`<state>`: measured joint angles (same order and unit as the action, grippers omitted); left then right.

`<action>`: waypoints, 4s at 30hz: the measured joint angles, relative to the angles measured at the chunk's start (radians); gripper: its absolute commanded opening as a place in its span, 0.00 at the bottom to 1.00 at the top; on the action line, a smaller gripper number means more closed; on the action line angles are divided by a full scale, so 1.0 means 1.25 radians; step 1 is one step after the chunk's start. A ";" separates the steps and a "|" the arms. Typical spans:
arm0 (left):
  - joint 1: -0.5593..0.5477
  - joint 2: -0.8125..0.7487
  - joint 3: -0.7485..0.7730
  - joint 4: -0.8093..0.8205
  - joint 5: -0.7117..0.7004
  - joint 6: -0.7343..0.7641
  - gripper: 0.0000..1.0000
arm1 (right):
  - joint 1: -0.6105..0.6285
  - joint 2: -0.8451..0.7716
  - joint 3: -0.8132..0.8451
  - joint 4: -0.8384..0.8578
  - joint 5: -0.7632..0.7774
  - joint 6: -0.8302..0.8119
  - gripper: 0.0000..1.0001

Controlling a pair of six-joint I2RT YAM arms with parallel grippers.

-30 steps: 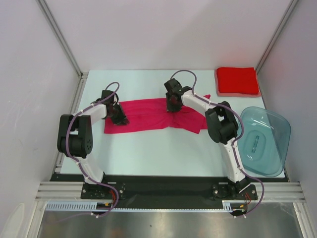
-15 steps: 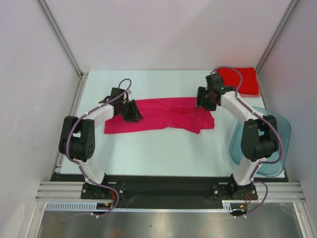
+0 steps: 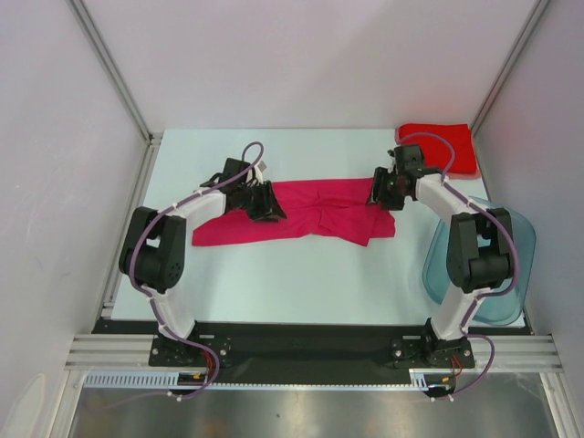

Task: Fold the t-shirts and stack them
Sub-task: Fold the tshirt

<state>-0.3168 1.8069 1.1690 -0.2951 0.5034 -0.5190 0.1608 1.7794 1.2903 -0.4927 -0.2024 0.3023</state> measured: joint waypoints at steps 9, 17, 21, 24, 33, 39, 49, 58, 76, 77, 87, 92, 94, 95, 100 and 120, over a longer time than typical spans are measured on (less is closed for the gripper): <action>0.000 0.000 0.000 -0.002 0.003 -0.003 0.39 | -0.006 0.049 0.000 0.016 -0.017 -0.001 0.39; 0.000 0.000 0.000 -0.005 0.003 -0.002 0.38 | -0.010 0.058 0.000 0.023 -0.018 -0.006 0.38; 0.000 0.000 0.000 -0.006 0.003 -0.003 0.39 | -0.012 0.070 -0.001 0.023 -0.016 -0.008 0.35; 0.000 0.000 0.000 -0.006 0.003 -0.003 0.38 | -0.013 0.075 -0.005 0.023 -0.016 -0.013 0.33; 0.000 0.003 0.000 -0.006 0.003 -0.003 0.38 | -0.014 0.087 -0.016 0.030 -0.018 -0.020 0.03; 0.000 0.006 0.000 -0.005 0.003 -0.003 0.37 | -0.022 0.090 -0.016 0.049 -0.019 -0.011 0.00; 0.000 0.012 0.000 -0.006 0.004 -0.002 0.37 | -0.046 0.115 0.052 0.059 -0.030 -0.006 0.00; 0.000 0.012 0.000 -0.007 0.004 -0.002 0.36 | -0.051 0.150 0.087 0.057 -0.035 -0.007 0.00; 0.131 -0.102 -0.065 -0.074 -0.151 0.004 0.52 | -0.060 0.175 0.199 -0.086 0.040 -0.027 0.50; 0.149 -0.123 -0.073 -0.080 -0.165 0.003 0.52 | -0.061 0.159 0.197 -0.106 0.052 -0.026 0.53; 0.367 -0.275 -0.224 -0.089 -0.264 -0.074 0.57 | -0.068 -0.138 -0.082 -0.091 0.048 0.121 0.62; 0.424 -0.280 -0.311 -0.101 -0.275 -0.129 0.61 | -0.073 -0.171 -0.231 -0.027 0.031 0.229 0.66; 0.436 -0.280 -0.332 -0.106 -0.275 -0.139 0.61 | -0.078 -0.174 -0.264 -0.006 0.029 0.260 0.66; 0.441 -0.280 -0.337 -0.108 -0.275 -0.142 0.61 | -0.081 -0.176 -0.276 0.005 0.029 0.274 0.66; 0.449 -0.277 -0.337 -0.103 -0.275 -0.145 0.60 | -0.093 -0.176 -0.285 0.047 0.029 0.305 0.67; 0.476 -0.203 -0.316 -0.053 -0.256 -0.145 0.06 | -0.103 -0.133 -0.305 0.113 0.023 0.380 0.65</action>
<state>0.2783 1.5532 0.7734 -0.3614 0.1837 -0.7002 0.0322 1.6127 0.9089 -0.3515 -0.1734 0.7769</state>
